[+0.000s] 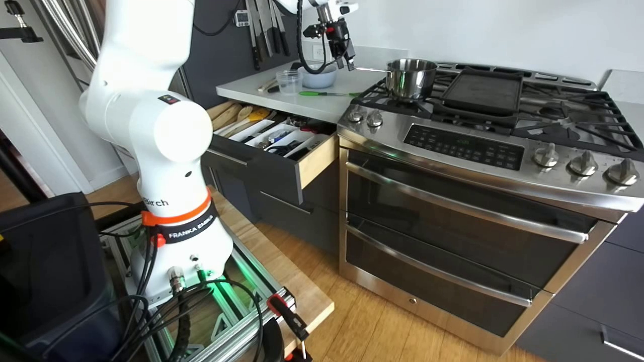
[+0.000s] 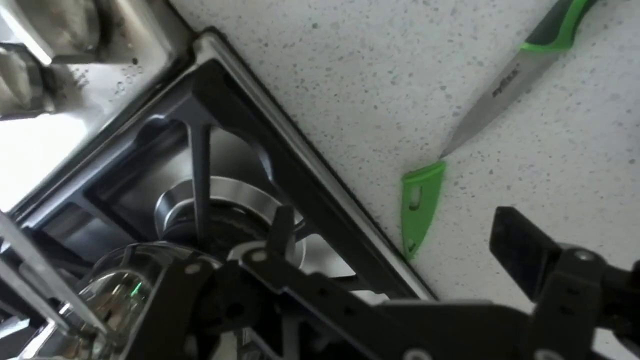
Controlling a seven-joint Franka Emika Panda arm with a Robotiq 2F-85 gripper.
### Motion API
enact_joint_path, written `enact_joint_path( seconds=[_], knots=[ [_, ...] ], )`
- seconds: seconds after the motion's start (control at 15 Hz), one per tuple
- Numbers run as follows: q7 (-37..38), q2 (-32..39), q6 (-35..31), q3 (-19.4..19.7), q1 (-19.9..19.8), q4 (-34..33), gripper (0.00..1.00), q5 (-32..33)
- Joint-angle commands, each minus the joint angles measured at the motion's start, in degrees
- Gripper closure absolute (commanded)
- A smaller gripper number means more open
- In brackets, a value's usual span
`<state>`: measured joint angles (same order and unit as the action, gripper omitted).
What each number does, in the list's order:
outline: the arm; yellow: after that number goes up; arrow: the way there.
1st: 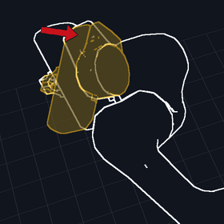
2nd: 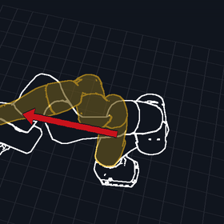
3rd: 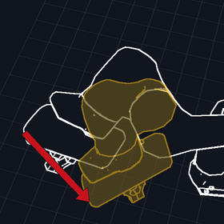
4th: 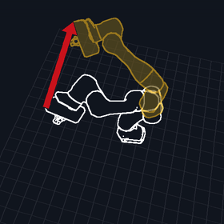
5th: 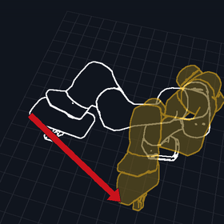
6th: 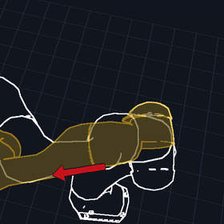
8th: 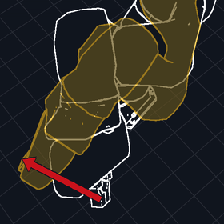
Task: Push the green knife into its cover
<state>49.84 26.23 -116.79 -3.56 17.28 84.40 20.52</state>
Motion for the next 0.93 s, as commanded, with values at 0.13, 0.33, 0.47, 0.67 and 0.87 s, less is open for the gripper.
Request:
enact_joint_path(
  seconds=[0.13,0.33,0.47,0.67,0.87],
  knots=[
    [10.7,5.0,-8.6,2.6,1.2,-0.9,0.0,-1.2],
    [13.2,6.8,-11.3,3.4,1.5,-0.9,0.0,-1.5],
    [14.3,7.5,-12.9,3.7,1.7,-0.6,0.0,-1.7],
    [14.9,8.4,-14.5,4.2,2.2,-0.5,0.0,-1.3],
    [14.6,9.0,-15.0,4.8,2.4,-0.4,0.0,-1.0]
  ],
)
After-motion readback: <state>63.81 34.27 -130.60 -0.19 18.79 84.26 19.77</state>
